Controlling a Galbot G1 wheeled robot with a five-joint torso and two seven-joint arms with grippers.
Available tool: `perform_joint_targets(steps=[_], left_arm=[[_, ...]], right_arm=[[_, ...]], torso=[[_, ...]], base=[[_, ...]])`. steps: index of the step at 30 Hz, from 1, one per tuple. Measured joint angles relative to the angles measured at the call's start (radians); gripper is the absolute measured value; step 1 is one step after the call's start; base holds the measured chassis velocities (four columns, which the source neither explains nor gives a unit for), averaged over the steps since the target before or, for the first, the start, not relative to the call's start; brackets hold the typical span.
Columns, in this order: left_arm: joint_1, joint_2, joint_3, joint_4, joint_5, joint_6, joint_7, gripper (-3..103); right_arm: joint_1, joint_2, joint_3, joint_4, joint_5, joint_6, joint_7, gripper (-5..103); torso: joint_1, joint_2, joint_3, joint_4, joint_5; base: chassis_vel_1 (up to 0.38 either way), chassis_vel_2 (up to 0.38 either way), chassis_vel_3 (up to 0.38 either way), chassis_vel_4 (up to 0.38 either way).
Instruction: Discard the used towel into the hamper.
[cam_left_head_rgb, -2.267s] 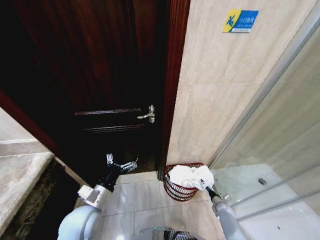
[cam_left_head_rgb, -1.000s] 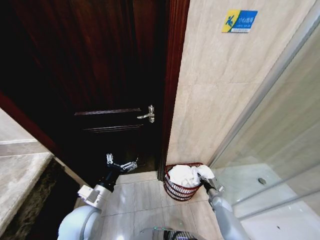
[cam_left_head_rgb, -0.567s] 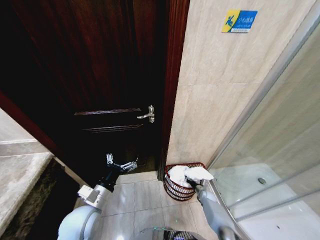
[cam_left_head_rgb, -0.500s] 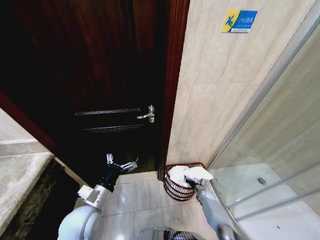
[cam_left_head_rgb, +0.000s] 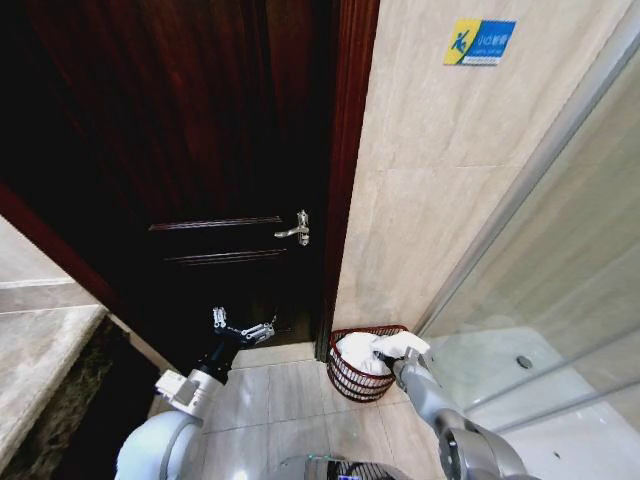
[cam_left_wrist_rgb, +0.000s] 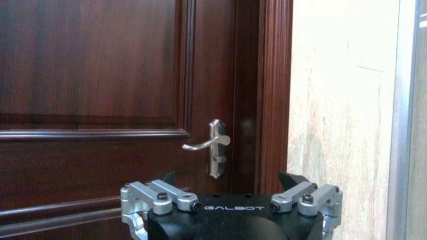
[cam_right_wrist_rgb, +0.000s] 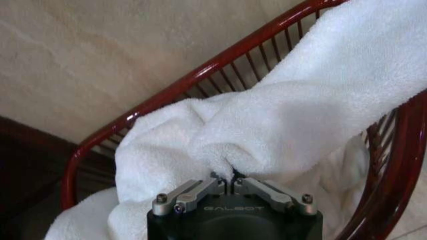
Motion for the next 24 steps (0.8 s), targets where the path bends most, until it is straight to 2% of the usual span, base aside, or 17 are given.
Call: perform_joint_targets(steps=[5, 7, 10, 12, 17, 24], left_arm=[[0.000, 0.000, 0.000, 0.000, 0.000, 0.000, 0.000, 100], [0.000, 0.000, 0.000, 0.000, 0.000, 0.000, 0.000, 100], [0.000, 0.000, 0.000, 0.000, 0.000, 0.000, 0.000, 100], [0.000, 0.000, 0.000, 0.000, 0.000, 0.000, 0.000, 100], [0.000, 0.000, 0.000, 0.000, 0.000, 0.000, 0.000, 100], [0.000, 0.000, 0.000, 0.000, 0.000, 0.000, 0.000, 100]], right_arm=[[-0.021, -0.002, -0.003, 0.018, -0.047, 0.018, -0.003, 2], [-0.036, -0.007, -0.005, 0.032, -0.111, 0.031, -0.010, 2], [-0.042, -0.010, -0.008, 0.043, -0.147, 0.035, -0.015, 2], [-0.043, -0.014, -0.018, 0.059, -0.211, 0.041, -0.026, 2], [-0.024, -0.016, -0.049, 0.070, -0.278, 0.044, -0.035, 2], [0.013, -0.021, -0.173, 0.066, -0.307, 0.072, -0.054, 2]], torso=[[0.000, 0.000, 0.000, 0.0001, 0.0000], [0.000, 0.000, 0.000, 0.0001, 0.0001], [-0.001, -0.002, -0.001, 0.0000, 0.0001], [-0.007, -0.014, -0.007, 0.0001, 0.0000], [-0.019, -0.041, -0.021, 0.0001, -0.0001], [-0.038, -0.082, -0.044, 0.0002, -0.0002]], base=[[0.000, 0.000, 0.000, 0.000], [0.000, 0.000, 0.000, 0.000], [0.000, 0.000, 0.000, 0.000], [0.000, 0.000, 0.000, 0.000], [0.000, 0.000, 0.000, 0.000], [0.000, 0.000, 0.000, 0.000]])
